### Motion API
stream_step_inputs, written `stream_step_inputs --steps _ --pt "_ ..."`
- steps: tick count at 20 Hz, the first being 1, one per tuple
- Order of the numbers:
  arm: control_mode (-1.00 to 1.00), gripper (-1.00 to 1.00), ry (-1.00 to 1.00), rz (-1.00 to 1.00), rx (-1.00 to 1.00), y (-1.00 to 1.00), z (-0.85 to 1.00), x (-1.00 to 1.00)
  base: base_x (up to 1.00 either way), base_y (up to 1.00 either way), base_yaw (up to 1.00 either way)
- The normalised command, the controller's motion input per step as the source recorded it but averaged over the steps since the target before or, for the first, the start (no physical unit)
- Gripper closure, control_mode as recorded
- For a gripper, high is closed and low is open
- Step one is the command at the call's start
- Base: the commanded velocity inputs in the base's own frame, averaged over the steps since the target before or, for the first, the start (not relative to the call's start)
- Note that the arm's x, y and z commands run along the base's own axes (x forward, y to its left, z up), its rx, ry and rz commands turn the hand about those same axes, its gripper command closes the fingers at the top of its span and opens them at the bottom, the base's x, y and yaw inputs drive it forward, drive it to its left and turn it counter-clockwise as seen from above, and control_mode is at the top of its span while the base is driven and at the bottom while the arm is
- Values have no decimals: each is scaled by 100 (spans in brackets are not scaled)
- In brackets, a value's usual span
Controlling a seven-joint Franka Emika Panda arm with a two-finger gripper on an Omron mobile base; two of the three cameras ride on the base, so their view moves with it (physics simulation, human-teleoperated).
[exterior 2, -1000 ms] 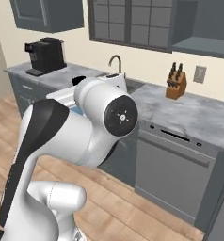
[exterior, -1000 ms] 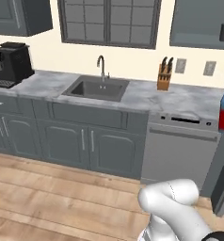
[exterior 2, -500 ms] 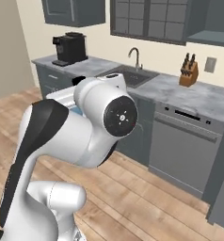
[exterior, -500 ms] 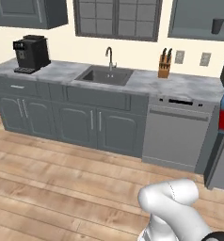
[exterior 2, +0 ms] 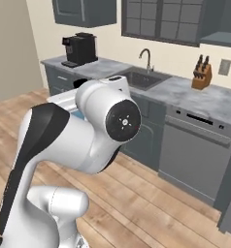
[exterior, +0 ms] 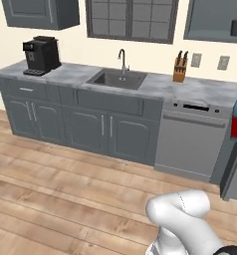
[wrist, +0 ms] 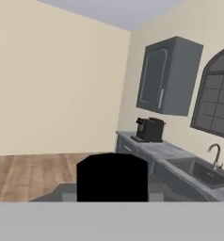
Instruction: There is a bowl on the dining counter. Grab a lemon wedge from the fridge and place it in the bowl. Then get the liquor bottle and glass cup from the cabinet and place them next to the bowl.
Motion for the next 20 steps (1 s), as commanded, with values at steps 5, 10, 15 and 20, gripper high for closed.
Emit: stream_step_inputs --steps 5,10,15,20 --pt "100 100 0 0 0 0 0 0 -9 -27 29" --pt "100 100 0 0 0 0 0 0 95 -3 29" --pt "100 100 0 0 0 0 0 0 62 -50 27" --pt "100 100 0 0 0 0 0 0 -62 -87 20"
